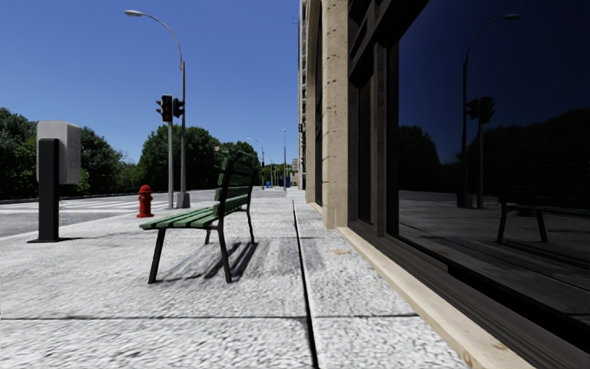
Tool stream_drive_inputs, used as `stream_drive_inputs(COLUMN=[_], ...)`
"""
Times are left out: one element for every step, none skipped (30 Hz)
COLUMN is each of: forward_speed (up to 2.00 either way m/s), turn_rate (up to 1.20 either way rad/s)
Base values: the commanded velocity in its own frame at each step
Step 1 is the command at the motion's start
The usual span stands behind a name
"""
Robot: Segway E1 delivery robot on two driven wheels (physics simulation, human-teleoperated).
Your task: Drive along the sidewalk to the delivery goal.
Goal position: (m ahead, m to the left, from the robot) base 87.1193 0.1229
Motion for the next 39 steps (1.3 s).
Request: stream_drive_inputs(forward_speed=[2.00,2.00,2.00,2.00,2.00,2.00,2.00,2.00,2.00,2.00,2.00,2.00,2.00,2.00,2.00,2.00,2.00,2.00,2.00,2.00,2.00,2.00,2.00,2.00,2.00,2.00,2.00,2.00,2.00,2.00,2.00,2.00,2.00,2.00,2.00,2.00,2.00,2.00,2.00], turn_rate=[0.00,0.00,0.00,0.00,0.00,0.00,0.00,0.00,0.00,0.00,0.00,0.00,0.00,0.00,0.00,0.00,0.00,0.00,0.00,0.00,0.00,0.00,0.00,0.00,0.00,0.00,0.00,0.00,0.00,0.00,0.00,0.00,0.00,0.00,0.00,0.00,0.00,0.00,0.00])
